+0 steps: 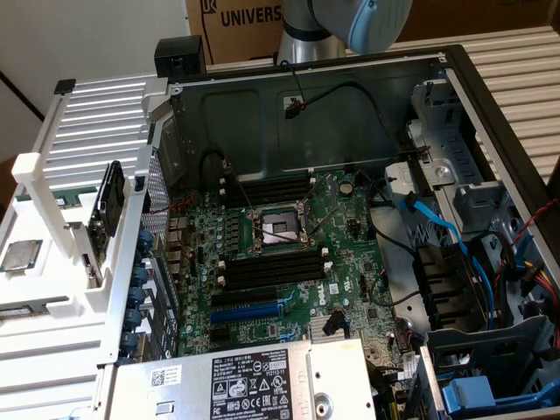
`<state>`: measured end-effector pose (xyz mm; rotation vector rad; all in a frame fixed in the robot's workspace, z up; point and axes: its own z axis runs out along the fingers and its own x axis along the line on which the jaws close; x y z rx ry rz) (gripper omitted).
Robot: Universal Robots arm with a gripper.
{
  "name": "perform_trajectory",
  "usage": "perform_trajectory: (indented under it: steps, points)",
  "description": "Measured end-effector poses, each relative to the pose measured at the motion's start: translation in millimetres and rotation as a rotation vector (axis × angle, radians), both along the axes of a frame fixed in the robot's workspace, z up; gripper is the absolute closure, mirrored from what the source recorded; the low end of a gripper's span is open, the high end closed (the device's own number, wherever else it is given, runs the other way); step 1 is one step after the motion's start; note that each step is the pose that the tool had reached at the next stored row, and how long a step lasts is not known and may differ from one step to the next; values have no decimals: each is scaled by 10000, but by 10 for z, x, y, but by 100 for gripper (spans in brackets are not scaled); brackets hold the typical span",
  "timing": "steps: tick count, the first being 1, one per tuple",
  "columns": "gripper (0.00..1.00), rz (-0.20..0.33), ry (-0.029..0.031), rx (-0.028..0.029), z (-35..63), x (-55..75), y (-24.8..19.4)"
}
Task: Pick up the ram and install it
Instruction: 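Reach for the ram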
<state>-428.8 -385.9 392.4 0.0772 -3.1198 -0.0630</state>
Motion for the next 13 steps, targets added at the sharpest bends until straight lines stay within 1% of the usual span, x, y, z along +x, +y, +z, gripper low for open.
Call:
perform_trajectory:
  steps: [3, 7, 13]
  points:
    - [75, 94, 1, -1, 1, -67, 12]
    - [75, 163, 1, -1, 0, -197, 13]
    - [75, 175, 1, -1, 0, -200, 12]
